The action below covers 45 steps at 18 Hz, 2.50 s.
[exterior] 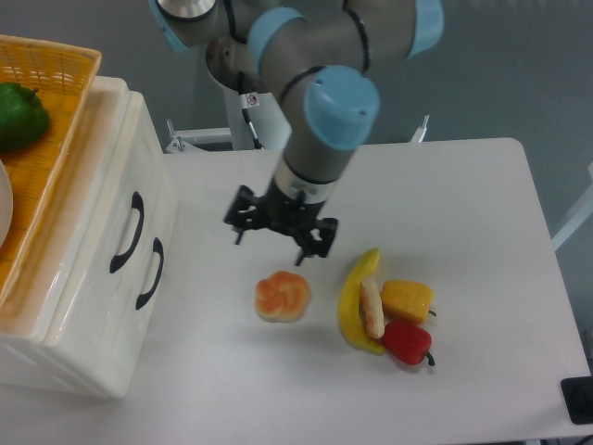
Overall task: Slide open the top white drawer
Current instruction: 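Move the gripper across the table toward the upper drawer's black handle, then lower the gripper and hook its fingers into the upper drawer handle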
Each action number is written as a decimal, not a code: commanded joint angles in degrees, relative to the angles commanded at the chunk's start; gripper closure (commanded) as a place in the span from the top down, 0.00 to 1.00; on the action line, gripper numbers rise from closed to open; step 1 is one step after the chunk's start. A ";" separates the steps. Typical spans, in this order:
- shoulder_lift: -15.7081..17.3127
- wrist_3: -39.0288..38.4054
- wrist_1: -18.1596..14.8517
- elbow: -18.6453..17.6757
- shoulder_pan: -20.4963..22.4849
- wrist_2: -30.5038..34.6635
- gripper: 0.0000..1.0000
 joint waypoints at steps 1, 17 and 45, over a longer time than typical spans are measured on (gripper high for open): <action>0.18 -0.35 0.00 -0.80 -0.52 -0.26 1.00; 0.01 -9.50 -1.32 -1.51 -3.16 -7.38 1.00; -3.16 -11.34 -0.62 -1.51 -7.65 -7.21 1.00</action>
